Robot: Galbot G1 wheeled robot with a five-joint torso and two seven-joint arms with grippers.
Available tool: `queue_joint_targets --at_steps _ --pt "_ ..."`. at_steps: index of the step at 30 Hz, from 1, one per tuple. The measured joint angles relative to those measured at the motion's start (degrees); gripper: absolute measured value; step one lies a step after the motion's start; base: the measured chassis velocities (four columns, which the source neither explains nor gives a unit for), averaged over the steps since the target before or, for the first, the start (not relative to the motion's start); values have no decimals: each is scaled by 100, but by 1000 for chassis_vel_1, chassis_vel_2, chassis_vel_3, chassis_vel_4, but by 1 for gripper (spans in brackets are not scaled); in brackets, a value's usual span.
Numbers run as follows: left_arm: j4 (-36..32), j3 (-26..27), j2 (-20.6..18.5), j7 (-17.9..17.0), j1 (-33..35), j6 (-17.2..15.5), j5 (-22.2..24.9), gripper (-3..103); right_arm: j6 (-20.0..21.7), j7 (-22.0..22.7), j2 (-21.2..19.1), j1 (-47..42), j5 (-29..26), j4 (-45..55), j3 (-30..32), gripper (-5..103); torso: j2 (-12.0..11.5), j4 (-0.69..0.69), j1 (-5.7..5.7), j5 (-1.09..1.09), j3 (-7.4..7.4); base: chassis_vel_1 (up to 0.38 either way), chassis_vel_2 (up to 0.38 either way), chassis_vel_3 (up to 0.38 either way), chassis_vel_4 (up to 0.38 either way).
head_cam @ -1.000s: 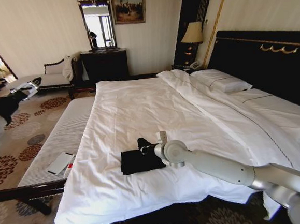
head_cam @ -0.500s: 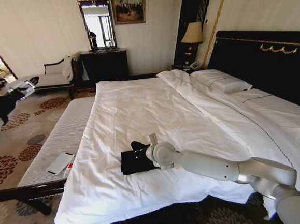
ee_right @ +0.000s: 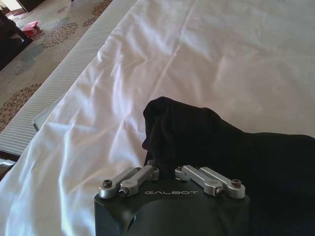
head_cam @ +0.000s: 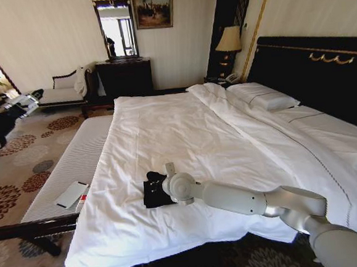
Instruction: Fold the clothes on the bed.
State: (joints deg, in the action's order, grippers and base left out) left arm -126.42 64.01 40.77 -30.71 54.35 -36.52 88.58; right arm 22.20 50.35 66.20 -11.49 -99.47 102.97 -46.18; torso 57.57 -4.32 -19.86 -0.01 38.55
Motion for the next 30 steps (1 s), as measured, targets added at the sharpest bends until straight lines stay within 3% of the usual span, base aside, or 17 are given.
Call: queue_joint_targets --at_steps 3,5,8,10,12,14,17,21,23,26,27,30 --pt "0 1 0 3 7 2 -2 100 -84 -1 246 26 25 -17 -24 26 0 0 0 1 0 0 0 0 0" --pt "2 1 -1 4 7 2 -4 100 -98 2 300 37 26 -24 -35 26 0 0 0 0 0 0 0 0 0" --pt "26 4 -10 6 2 3 -15 100 -121 62 590 113 -10 -109 -121 42 0 2 0 0 0 0 0 0 0" --pt "31 7 -12 7 2 3 -17 100 -121 66 622 122 -17 -125 -135 42 0 2 0 0 0 0 0 0 0" --pt "55 23 -13 9 7 5 -25 100 -123 72 804 162 -47 -236 -201 54 0 0 0 0 0 0 0 0 0" --pt "65 27 -13 9 10 5 -26 100 -124 72 852 169 -51 -265 -216 59 0 0 0 0 0 0 0 0 0" --pt "124 30 -30 9 14 10 -28 100 -135 69 1003 194 -39 -369 -224 76 0 1 0 0 0 0 0 0 0" --pt "246 -26 -127 6 4 14 -30 100 -284 -122 1054 333 101 -447 11 86 0 1 0 0 0 0 0 0 0" --pt "280 -50 -154 3 3 14 -28 100 -358 -221 1034 381 184 -467 93 91 0 2 0 1 0 0 0 0 0" --pt "464 -241 -286 -133 100 -7 70 100 -774 -882 667 582 762 -593 424 100 0 1 0 2 0 0 0 0 0" --pt "464 -241 -286 -133 100 -7 70 100 -774 -882 667 582 762 -593 424 100 0 1 0 2 0 0 0 0 0" --pt "527 -346 -382 -218 372 -23 115 100 -971 -1152 -94 566 987 -546 893 100 0 3 -1 2 0 0 0 0 0"
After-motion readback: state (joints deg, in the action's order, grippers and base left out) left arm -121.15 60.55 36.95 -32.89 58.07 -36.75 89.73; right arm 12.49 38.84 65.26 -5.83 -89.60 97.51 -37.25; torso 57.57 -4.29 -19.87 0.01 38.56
